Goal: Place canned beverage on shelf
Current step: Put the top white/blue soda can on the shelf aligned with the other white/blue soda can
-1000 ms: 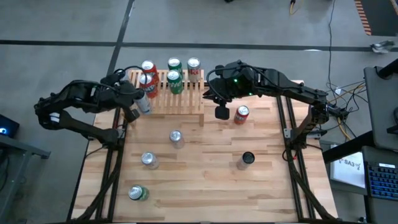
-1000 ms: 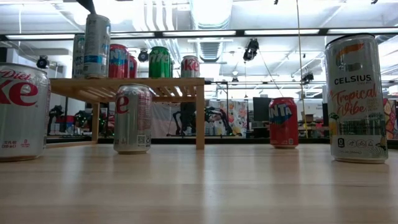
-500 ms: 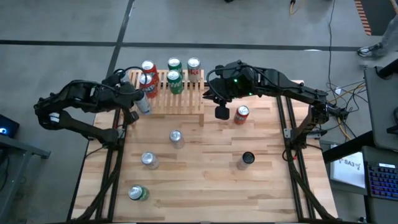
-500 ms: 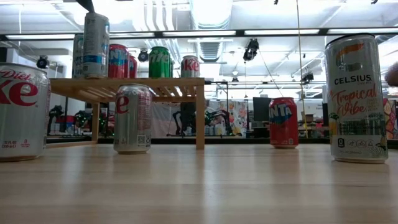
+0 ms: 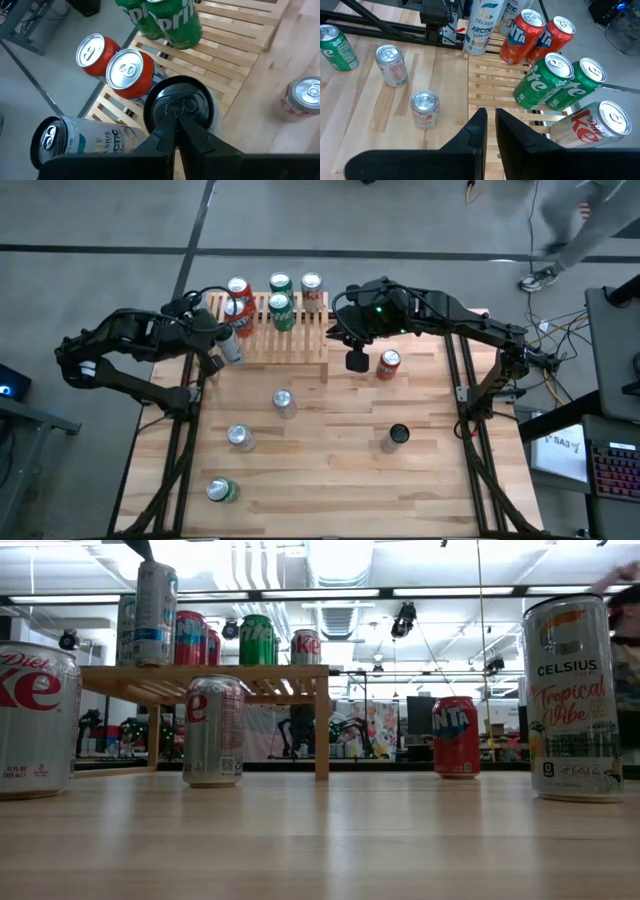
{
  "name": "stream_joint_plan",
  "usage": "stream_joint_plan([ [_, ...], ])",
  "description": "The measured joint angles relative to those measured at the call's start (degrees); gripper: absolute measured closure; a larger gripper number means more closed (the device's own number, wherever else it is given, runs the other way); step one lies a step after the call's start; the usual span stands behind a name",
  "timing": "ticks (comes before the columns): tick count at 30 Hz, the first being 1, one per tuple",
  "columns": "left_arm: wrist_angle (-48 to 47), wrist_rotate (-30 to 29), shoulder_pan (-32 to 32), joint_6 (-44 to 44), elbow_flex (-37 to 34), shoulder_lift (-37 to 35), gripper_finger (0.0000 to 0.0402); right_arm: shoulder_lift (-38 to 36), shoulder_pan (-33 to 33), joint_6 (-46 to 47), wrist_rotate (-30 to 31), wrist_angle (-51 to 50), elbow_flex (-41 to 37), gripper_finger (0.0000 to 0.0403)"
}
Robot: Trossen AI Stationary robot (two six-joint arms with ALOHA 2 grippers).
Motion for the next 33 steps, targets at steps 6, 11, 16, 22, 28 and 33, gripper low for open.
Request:
stream_joint_plan([
  [6, 0.1, 0.1, 0.0, -0.1, 1.2, 0.1, 0.0401, 0.0, 0.0, 0.0, 0.0, 0.0, 0.0, 0.0376],
  [11, 0.0, 7.6, -0.1, -0.1, 5.8, 0.6, 0.0401, 0.0, 0.0, 0.0, 0.0, 0.0, 0.0, 0.0376],
  [16, 0.0, 22.3, -0.1, 0.8, 8.7, 0.7, 0.0401, 0.0, 0.0, 0.0, 0.0, 0.0, 0.0, 0.0376],
  [22, 0.0, 20.7, -0.1, 0.8, 6.9, 1.6, 0.0401, 0.0, 0.0, 0.0, 0.0, 0.0, 0.0, 0.0376],
  [28, 0.0, 16.8, -0.1, 0.6, 3.5, 3.7, 0.0401, 0.0, 0.0, -0.2, 0.0, -0.2, 0.0, 0.0376],
  [33, 0.1, 16.1, -0.1, 0.6, 3.0, 5.6, 0.0401, 0.0, 0.0, -0.1, 0.0, -0.9, 0.0, 0.0376],
])
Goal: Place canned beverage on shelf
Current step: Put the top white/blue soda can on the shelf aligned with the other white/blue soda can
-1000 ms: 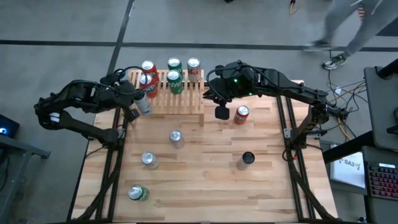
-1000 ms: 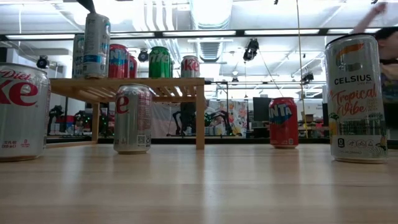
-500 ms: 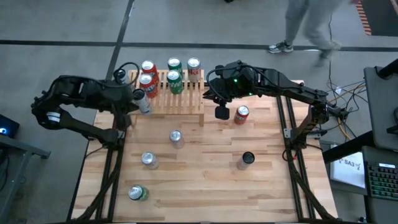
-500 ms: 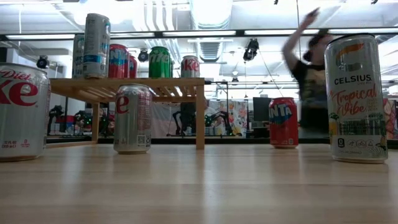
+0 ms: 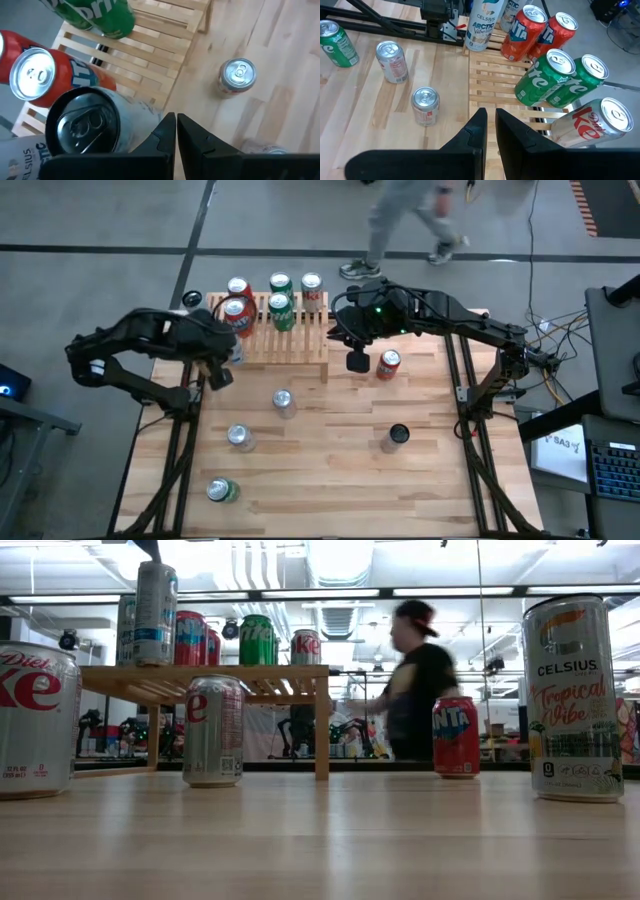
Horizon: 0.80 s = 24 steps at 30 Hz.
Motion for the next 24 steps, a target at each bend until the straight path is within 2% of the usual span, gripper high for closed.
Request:
stream_joint_plan([
  [6, 0.0, -4.5, 0.0, 0.0, 0.0, 0.5, 0.0401, 0.0, 0.0, 0.1, 0.0, -0.8, 0.0, 0.0376],
  [24, 0.0, -6.8, 0.0, 0.0, -0.1, -0.7, 0.0401, 0.0, 0.0, 0.5, 0.0, -0.9, 0.0, 0.0376],
])
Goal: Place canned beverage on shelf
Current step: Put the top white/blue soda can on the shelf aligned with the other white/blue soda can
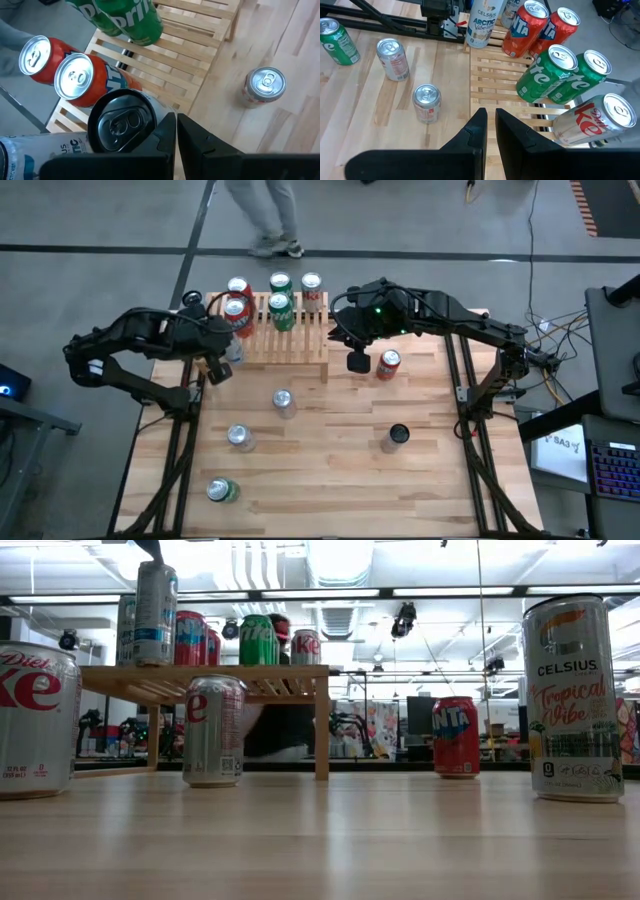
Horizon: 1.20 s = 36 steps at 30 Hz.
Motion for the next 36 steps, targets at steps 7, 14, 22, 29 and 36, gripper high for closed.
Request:
stream_joint_plan([
  [7, 0.0, -0.4, 0.0, 0.1, 0.0, -0.1, 0.0401, 0.0, 0.0, 0.0, 0.0, 0.0, 0.0, 0.0376],
  [14, 0.1, -1.7, 0.6, 0.2, -0.1, -0.4, 0.0401, 0.0, 0.0, -0.1, 0.0, -0.3, 0.0, 0.0376],
  [22, 0.0, -1.7, 1.7, 1.0, -3.9, -1.1, 0.0401, 0.0, 0.0, 0.0, 0.0, -1.2, 0.0, 0.0376],
  [29, 0.0, 0.1, 1.7, 2.0, -4.2, -2.1, 0.0401, 0.0, 0.0, 0.0, 0.0, -1.2, 0.0, 0.0376],
  [36, 0.4, 0.1, 1.7, 0.9, -4.2, -4.9, 0.0401, 0.0, 0.0, 0.0, 0.0, -1.2, 0.0, 0.0376],
])
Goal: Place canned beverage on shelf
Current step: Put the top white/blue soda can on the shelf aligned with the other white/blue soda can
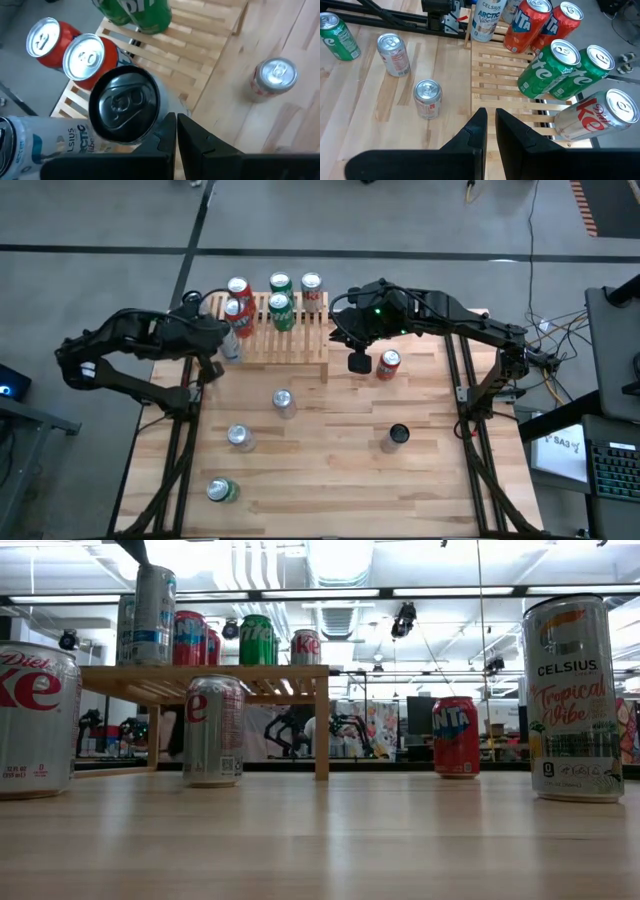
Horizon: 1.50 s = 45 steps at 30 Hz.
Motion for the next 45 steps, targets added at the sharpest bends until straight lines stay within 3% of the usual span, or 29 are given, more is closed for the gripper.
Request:
stream_joint_plan([
  [7, 11.0, -0.8, 0.0, -1.6, 0.0, -0.1, 0.0401, 0.0, 0.0, 0.0, 0.0, 0.0, 0.0, 0.0376],
  [10, 14.9, -4.0, 0.0, -1.3, 0.3, 0.9, 0.0401, 0.0, 0.0, 0.0, 0.0, 0.0, 0.0, 0.0376],
  [16, 9.5, -13.6, 1.5, -3.4, 0.3, 3.0, 0.0401, 0.0, 0.0, 0.0, 0.0, 0.0, 0.0, 0.0376],
  [23, 6.0, -13.0, 2.1, -5.4, 0.2, 3.6, 0.0401, 0.0, 0.0, 0.4, 0.0, -0.3, 0.0, 0.0376],
  [28, 6.1, -7.9, 2.1, -3.5, 0.3, 3.5, 0.0401, 0.0, 0.0, 0.4, 0.0, -0.3, 0.0, 0.0376],
  [45, 4.2, -6.9, 2.1, -0.7, 0.3, 1.9, 0.0401, 0.0, 0.0, 0.4, 0.0, -0.3, 0.0, 0.0376],
])
